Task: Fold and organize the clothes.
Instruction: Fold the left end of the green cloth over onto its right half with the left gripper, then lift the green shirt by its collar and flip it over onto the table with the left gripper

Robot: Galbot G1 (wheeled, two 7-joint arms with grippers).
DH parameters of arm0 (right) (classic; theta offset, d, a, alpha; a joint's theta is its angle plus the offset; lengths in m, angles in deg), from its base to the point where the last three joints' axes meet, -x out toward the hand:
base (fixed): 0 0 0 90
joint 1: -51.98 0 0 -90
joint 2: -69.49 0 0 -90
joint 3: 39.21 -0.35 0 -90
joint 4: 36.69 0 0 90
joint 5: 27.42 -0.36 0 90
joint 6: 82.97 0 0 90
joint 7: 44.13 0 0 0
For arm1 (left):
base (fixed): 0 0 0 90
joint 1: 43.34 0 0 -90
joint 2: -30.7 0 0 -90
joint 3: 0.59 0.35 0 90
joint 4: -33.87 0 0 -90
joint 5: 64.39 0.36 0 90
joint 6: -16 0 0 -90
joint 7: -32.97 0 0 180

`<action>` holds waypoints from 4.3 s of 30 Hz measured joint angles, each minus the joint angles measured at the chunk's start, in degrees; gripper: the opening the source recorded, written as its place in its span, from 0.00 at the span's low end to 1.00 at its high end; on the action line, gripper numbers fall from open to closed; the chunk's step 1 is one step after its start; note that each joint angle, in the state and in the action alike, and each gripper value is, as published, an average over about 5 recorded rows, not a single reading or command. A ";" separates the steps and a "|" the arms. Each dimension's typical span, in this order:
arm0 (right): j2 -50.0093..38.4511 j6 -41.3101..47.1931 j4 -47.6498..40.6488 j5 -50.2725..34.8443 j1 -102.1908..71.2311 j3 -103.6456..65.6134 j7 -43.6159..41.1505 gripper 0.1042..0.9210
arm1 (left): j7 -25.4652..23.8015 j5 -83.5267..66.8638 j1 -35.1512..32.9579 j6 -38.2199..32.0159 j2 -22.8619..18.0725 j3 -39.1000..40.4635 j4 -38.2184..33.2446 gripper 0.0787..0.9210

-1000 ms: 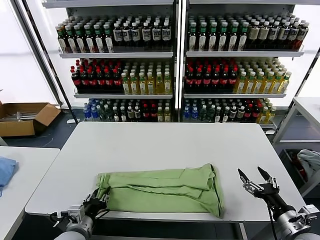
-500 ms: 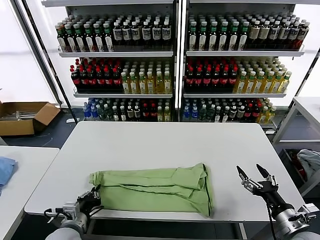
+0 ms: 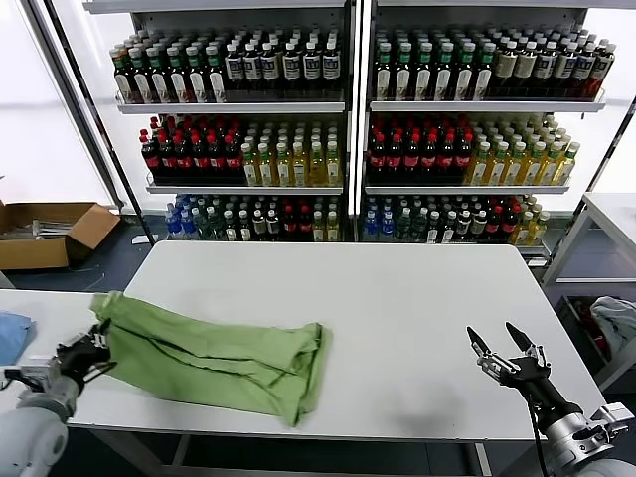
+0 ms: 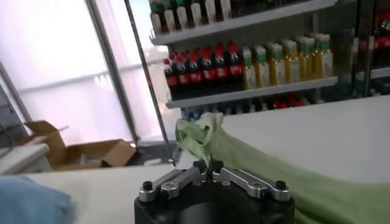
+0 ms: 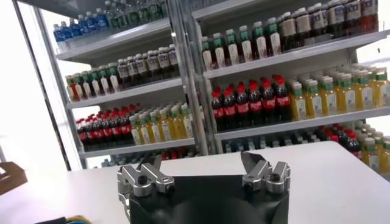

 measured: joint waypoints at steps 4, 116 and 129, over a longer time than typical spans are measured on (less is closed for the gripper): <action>-0.11 -0.01 0.22 -0.15 -0.19 -0.20 0.10 0.88 | -0.98 -0.83 0.66 0.23 1.42 -1.25 -1.42 0.02; 0.49 0.30 1.50 0.77 -0.29 1.09 -0.09 0.88 | 0.48 -9.62 7.02 6.40 -10.44 17.80 4.43 0.10; 0.62 0.24 1.68 0.73 0.54 2.27 -0.08 0.88 | 3.19 -7.88 6.17 2.27 -7.94 8.57 3.90 0.06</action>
